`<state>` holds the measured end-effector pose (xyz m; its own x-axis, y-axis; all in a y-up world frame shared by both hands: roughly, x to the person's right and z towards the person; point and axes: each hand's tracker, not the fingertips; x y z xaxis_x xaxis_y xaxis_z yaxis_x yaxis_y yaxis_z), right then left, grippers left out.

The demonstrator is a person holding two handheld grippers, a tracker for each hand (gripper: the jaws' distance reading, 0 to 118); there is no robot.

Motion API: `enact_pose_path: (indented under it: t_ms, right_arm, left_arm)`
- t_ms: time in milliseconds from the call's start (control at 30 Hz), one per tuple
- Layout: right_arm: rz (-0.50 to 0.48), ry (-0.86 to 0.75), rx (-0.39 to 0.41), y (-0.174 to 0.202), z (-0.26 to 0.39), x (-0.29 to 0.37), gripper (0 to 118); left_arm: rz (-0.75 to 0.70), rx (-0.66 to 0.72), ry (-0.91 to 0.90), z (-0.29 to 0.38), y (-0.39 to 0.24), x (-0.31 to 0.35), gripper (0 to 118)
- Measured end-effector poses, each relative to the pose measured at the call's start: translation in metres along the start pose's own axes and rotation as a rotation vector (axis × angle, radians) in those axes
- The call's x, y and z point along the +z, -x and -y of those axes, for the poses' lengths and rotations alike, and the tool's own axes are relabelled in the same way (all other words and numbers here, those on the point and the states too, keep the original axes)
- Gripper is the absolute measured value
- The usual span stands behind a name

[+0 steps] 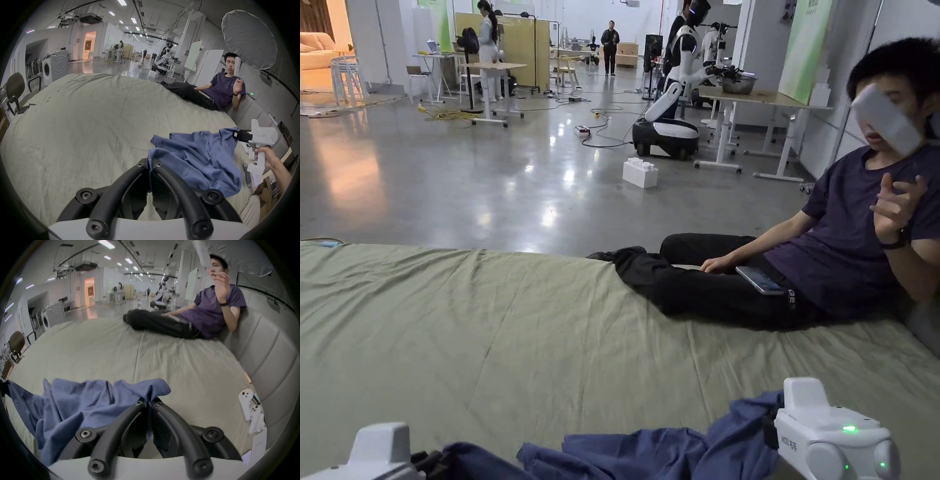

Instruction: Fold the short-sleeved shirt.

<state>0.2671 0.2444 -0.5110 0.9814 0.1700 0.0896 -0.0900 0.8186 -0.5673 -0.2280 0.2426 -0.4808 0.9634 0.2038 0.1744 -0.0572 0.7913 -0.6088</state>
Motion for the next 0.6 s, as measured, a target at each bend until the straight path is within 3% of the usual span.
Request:
enact_pose_path:
  t_ms: [333,467,600]
  right_arm:
    - [0.052,-0.227,-0.006,-0.021,-0.065,0.097,5]
    - [0.090,-0.320,0.049,-0.023,-0.093,0.127,5]
    - [0.094,-0.326,0.012,-0.026,-0.107,0.145,5]
  left_arm:
    - [-0.042,-0.041,-0.155,-0.076,0.021,0.059,5]
    - [-0.081,-0.035,-0.213,-0.110,0.038,0.080,5]
    - [-0.095,-0.011,-0.243,-0.133,0.053,0.095,5]
